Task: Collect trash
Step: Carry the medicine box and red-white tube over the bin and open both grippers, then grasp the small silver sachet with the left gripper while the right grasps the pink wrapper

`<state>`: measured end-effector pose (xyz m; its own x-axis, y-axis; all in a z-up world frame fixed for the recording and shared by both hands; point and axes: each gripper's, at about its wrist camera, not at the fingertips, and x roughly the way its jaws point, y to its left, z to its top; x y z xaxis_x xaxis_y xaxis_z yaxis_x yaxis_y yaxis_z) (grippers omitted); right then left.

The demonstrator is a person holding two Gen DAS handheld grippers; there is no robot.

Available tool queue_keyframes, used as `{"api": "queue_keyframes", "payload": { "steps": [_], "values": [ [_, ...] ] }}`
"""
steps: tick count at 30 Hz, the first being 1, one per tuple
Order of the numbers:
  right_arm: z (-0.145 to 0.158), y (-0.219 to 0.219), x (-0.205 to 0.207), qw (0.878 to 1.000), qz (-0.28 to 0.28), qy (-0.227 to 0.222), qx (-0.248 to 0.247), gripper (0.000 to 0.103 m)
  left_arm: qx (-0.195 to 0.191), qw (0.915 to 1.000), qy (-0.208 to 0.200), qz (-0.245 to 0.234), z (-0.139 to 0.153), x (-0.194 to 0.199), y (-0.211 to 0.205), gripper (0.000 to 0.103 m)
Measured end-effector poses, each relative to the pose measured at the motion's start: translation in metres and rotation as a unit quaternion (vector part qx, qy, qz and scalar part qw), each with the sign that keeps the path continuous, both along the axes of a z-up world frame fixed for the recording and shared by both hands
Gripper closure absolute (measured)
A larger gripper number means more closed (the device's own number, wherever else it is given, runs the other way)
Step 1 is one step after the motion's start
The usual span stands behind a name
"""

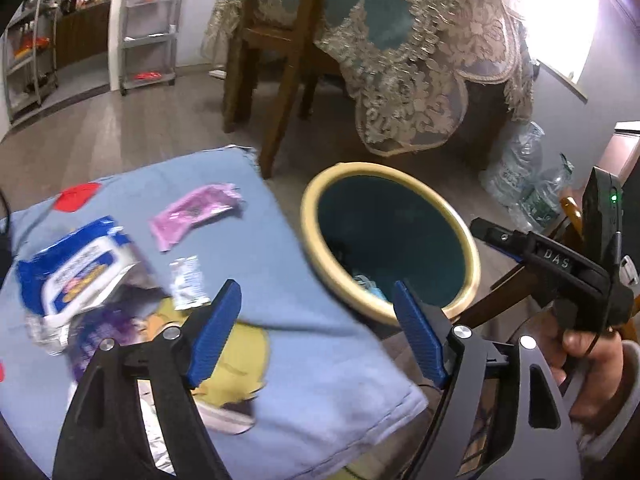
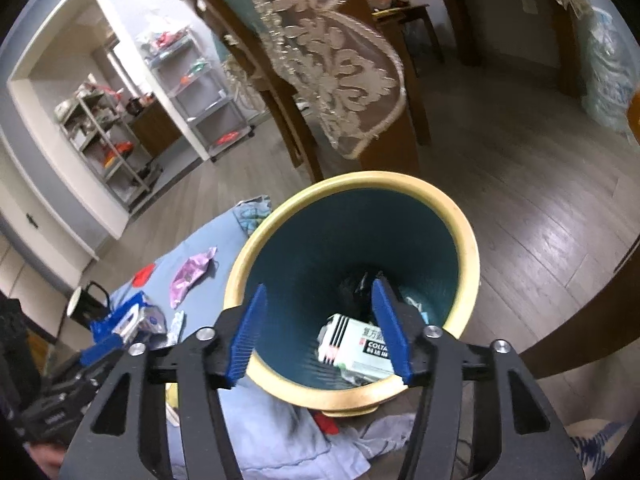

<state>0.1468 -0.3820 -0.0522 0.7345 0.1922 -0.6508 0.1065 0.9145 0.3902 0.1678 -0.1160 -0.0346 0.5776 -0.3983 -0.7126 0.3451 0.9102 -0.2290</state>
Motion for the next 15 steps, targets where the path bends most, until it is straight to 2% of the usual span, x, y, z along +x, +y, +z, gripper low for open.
{"api": "queue_keyframes", "payload": {
  "steps": [4, 7, 15],
  "values": [
    [0.001, 0.005, 0.000, 1.000, 0.009, -0.004, -0.001, 0.033, 0.008, 0.9997, 0.001, 0.022, -0.003, -0.007, 0.028, 0.023],
    [0.001, 0.005, 0.000, 1.000, 0.011, -0.004, 0.003, 0.030, 0.014, 0.9990, 0.007, 0.042, -0.010, -0.010, 0.048, 0.022],
    [0.001, 0.017, 0.001, 1.000, 0.025, -0.005, -0.009, 0.028, 0.033, 0.9975, 0.022, 0.059, -0.031, -0.012, 0.069, 0.022]
  ]
}}
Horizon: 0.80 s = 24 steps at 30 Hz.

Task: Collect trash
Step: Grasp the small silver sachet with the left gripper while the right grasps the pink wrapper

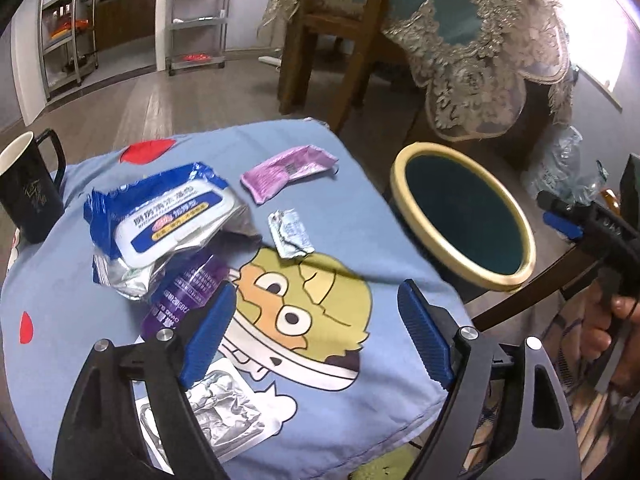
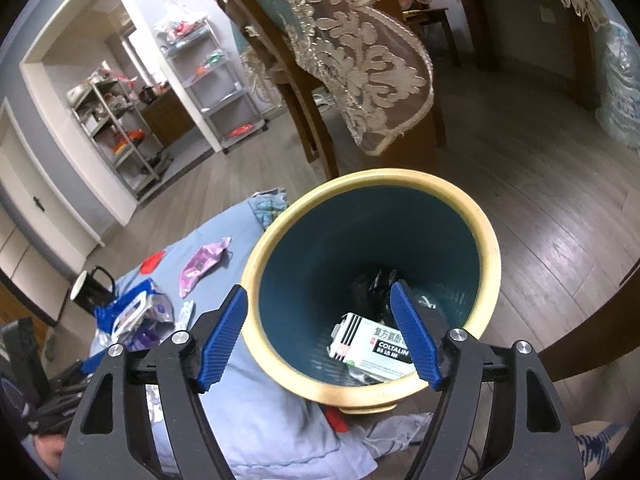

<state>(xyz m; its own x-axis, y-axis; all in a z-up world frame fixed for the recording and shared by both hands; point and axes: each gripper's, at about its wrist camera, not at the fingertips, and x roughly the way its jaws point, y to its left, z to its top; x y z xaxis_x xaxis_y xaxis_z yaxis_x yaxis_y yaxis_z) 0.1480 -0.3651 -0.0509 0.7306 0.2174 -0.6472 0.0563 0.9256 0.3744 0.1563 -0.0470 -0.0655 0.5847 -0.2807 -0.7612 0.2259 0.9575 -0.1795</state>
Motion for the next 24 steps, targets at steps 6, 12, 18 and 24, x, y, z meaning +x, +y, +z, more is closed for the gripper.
{"api": "queue_keyframes", "payload": {
  "steps": [6, 12, 18, 24],
  "values": [
    [0.001, 0.011, 0.002, 1.000, 0.016, -0.002, -0.021, 0.028, -0.002, 1.0000, 0.006, 0.005, -0.012, 0.020, -0.013, 0.024],
    [0.000, 0.017, 0.003, 0.999, 0.024, 0.000, -0.032, 0.028, 0.009, 0.9999, 0.014, 0.003, -0.023, 0.054, -0.030, 0.043],
    [0.001, 0.019, 0.003, 0.999, 0.030, -0.009, -0.037, 0.028, 0.032, 0.9981, 0.050, 0.020, -0.050, 0.086, -0.032, 0.051],
    [0.001, 0.032, 0.008, 0.997, 0.052, -0.015, -0.051, 0.028, 0.053, 0.9955, 0.069, 0.037, -0.066, 0.094, -0.027, 0.079]
  ]
}}
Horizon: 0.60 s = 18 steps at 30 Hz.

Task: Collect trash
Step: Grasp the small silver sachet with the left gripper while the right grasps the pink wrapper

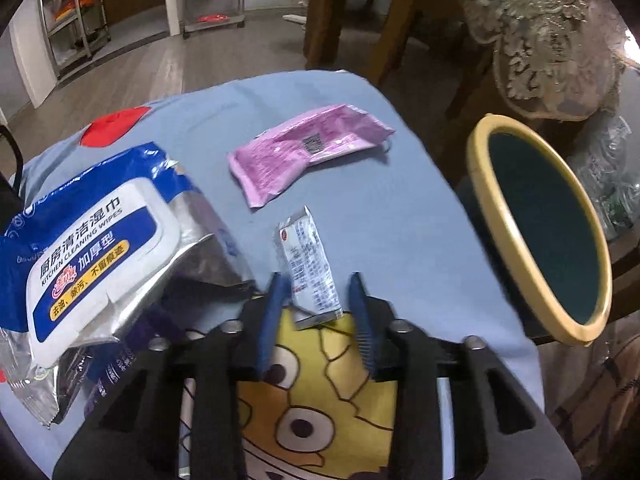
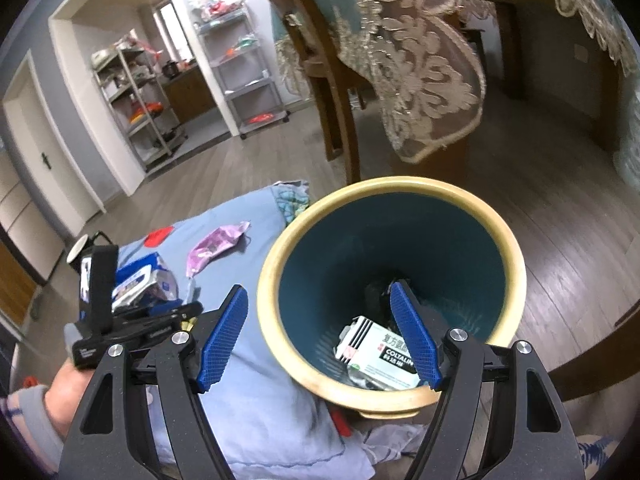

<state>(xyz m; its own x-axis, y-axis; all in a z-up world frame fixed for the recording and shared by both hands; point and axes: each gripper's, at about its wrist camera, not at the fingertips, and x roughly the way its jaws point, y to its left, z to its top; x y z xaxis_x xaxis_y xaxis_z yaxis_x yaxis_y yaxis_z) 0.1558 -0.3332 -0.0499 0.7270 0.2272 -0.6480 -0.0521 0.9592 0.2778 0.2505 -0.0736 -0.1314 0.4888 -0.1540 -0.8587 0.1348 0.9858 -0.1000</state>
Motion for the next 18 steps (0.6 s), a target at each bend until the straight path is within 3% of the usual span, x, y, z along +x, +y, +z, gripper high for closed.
{"api": "queue_keyframes", "payload": {
  "steps": [2, 12, 18],
  "values": [
    [-0.002, 0.004, 0.003, 1.000, 0.007, 0.002, 0.001, 0.028, 0.003, 1.0000, -0.002, 0.004, 0.000, 0.000, 0.004, 0.087],
    [-0.005, 0.034, 0.025, 0.998, 0.060, 0.019, 0.002, 0.028, -0.027, 0.9982, -0.027, -0.046, 0.032, -0.035, 0.015, 0.088],
    [-0.007, 0.070, 0.051, 0.993, 0.111, 0.034, -0.010, 0.025, -0.070, 0.9966, -0.025, -0.035, 0.049, -0.062, 0.046, 0.088]
  ]
}}
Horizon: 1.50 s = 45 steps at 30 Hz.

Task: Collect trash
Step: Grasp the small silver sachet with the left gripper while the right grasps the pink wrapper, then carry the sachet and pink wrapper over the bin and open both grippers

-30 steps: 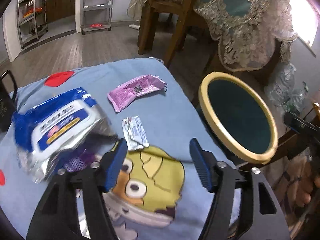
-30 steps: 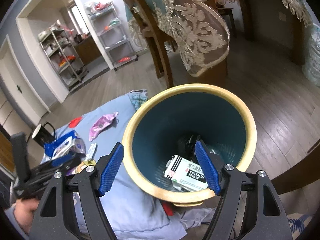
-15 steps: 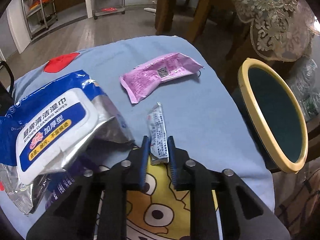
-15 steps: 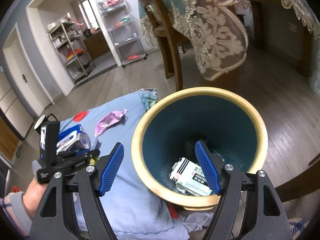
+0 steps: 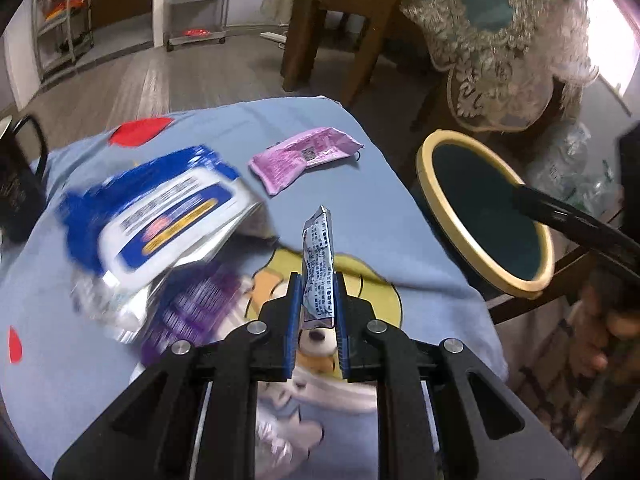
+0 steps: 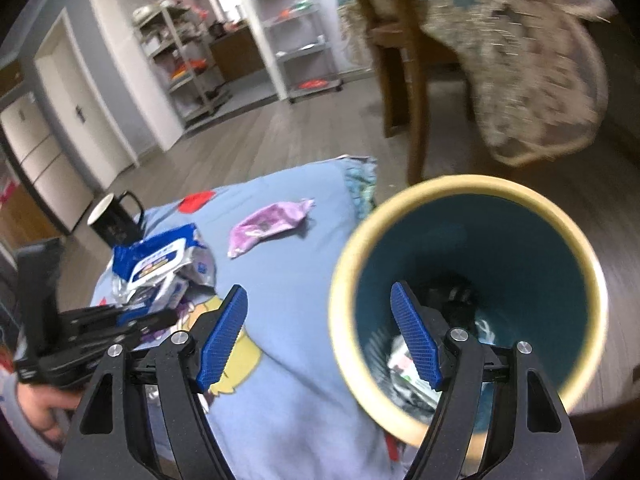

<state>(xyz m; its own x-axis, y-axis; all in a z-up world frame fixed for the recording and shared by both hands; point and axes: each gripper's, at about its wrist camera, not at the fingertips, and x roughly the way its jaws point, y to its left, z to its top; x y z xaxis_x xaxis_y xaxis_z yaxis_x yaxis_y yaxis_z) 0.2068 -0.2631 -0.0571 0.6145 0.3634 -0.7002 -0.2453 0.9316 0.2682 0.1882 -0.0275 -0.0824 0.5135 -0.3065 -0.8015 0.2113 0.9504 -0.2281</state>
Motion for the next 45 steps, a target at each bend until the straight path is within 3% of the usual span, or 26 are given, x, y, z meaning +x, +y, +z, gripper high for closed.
{"api": "queue_keyframes", "payload": {
  "steps": [5, 10, 16, 20, 23, 25, 28, 36, 45],
  "values": [
    [-0.007, 0.042, 0.038, 0.999, 0.037, 0.021, -0.021, 0.025, -0.050, 0.9983, -0.001, 0.032, 0.003, -0.026, 0.024, 0.088],
    [-0.008, 0.079, 0.083, 0.996, 0.070, 0.021, -0.058, 0.025, -0.063, 0.9972, -0.005, 0.041, -0.002, -0.029, 0.034, 0.088],
    [-0.024, 0.123, 0.125, 0.973, 0.153, 0.036, -0.169, 0.025, -0.078, 0.9961, -0.013, 0.038, -0.008, -0.024, 0.035, 0.088],
    [-0.042, 0.128, 0.140, 0.965, 0.157, 0.059, -0.200, 0.025, -0.084, 0.9959, -0.018, 0.027, -0.009, -0.021, 0.029, 0.088],
    [-0.055, 0.125, 0.145, 0.967, 0.150, 0.086, -0.185, 0.046, -0.084, 0.9961, -0.019, 0.020, -0.011, -0.019, 0.024, 0.088],
    [-0.062, 0.122, 0.145, 0.967, 0.147, 0.099, -0.180, 0.073, -0.082, 0.9963, -0.020, 0.016, -0.011, -0.023, 0.021, 0.088],
    [-0.069, 0.117, 0.138, 0.971, 0.143, 0.098, -0.166, 0.087, -0.075, 0.9969, -0.021, 0.012, -0.014, -0.024, 0.017, 0.088],
    [-0.054, 0.091, 0.101, 0.986, 0.116, 0.083, -0.080, 0.088, -0.069, 0.9972, -0.025, 0.013, -0.014, -0.022, 0.012, 0.088],
    [-0.017, 0.054, 0.039, 0.994, 0.096, 0.042, -0.029, 0.088, -0.051, 0.9977, -0.043, 0.000, -0.008, -0.031, 0.003, 0.088]
  ]
}}
